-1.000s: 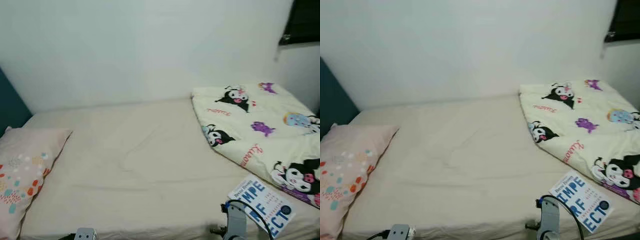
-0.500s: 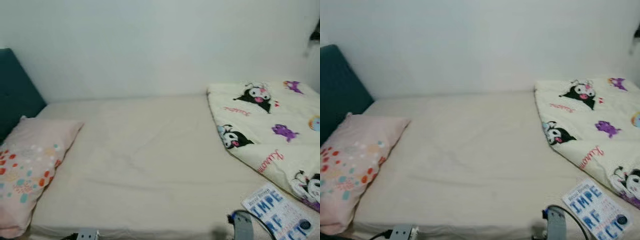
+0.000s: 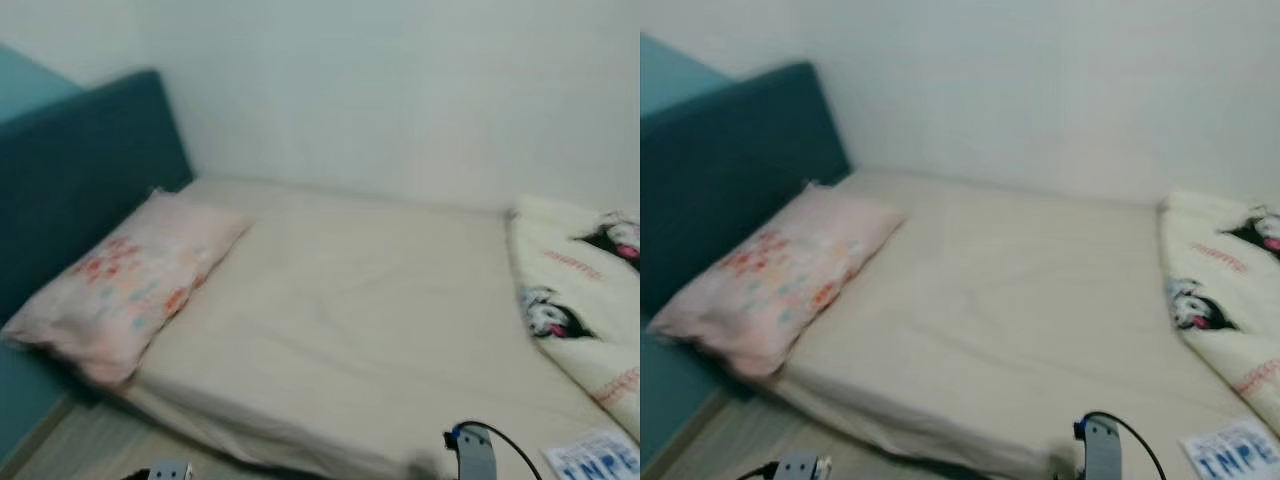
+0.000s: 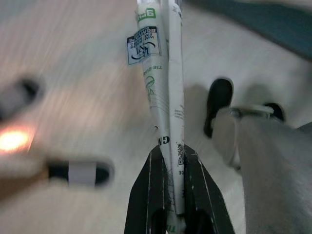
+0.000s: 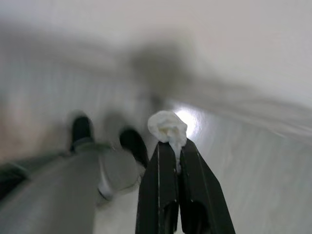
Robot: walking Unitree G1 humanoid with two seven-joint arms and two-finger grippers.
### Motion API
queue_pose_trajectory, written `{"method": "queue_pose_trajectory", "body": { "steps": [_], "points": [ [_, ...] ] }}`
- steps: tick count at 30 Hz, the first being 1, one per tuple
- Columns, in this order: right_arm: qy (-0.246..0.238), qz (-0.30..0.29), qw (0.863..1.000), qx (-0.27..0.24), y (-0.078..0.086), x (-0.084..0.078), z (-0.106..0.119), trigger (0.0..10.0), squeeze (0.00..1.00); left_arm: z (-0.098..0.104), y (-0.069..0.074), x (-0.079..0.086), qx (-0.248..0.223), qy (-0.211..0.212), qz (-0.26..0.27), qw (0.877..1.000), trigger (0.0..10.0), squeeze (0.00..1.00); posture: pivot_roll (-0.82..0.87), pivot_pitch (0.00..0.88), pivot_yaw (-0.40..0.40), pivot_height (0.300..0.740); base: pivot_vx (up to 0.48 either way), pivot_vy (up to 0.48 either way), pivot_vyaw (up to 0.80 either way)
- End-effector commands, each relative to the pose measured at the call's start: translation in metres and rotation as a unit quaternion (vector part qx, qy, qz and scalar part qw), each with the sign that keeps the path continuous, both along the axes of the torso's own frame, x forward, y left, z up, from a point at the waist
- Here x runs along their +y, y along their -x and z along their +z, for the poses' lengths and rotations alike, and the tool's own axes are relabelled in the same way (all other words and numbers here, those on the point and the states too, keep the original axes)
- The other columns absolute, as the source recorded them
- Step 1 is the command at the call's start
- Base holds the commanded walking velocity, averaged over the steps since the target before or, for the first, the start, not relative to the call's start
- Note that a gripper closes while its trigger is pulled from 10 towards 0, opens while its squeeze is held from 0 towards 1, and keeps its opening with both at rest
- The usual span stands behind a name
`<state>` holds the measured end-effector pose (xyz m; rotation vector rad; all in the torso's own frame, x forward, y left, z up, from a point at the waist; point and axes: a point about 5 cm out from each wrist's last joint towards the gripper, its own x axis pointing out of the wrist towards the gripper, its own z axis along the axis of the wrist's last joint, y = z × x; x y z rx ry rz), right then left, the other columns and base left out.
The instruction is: Clean up the room
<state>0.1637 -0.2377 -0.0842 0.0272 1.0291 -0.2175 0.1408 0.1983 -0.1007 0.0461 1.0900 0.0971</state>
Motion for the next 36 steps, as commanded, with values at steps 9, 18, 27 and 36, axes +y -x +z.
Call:
{"method": "queue_pose_trajectory", "body": {
  "steps": [9,18,27,36],
  "points": [
    [-0.01,0.013,1.0,-0.012,-0.008,0.009,0.001,10.0,0.0,-0.002,0.006,0.003,0.012,-0.007,-0.011,1.0,10.0,0.0,-0.14,0.007,0.048,0.74,0.0,0.0,0.79],
    [-0.009,0.012,1.0,-0.023,-0.014,0.008,0.005,10.0,0.0,-0.002,0.006,0.002,0.01,0.001,-0.018,1.0,10.0,0.0,-0.14,0.006,0.046,0.74,0.0,0.0,0.79],
    [-0.009,0.018,0.999,-0.048,-0.033,0.008,0.014,10.0,0.0,-0.002,0.004,-0.003,0.01,0.018,-0.023,1.0,10.0,0.0,-0.14,0.002,0.041,0.74,0.0,-0.153,0.79],
    [-0.009,0.026,0.998,-0.057,-0.039,0.009,0.017,10.0,0.0,0.0,0.0,-0.003,0.001,0.016,-0.009,1.0,10.0,0.0,-0.14,0.002,0.036,0.74,0.0,-0.201,0.79]
  ]
}}
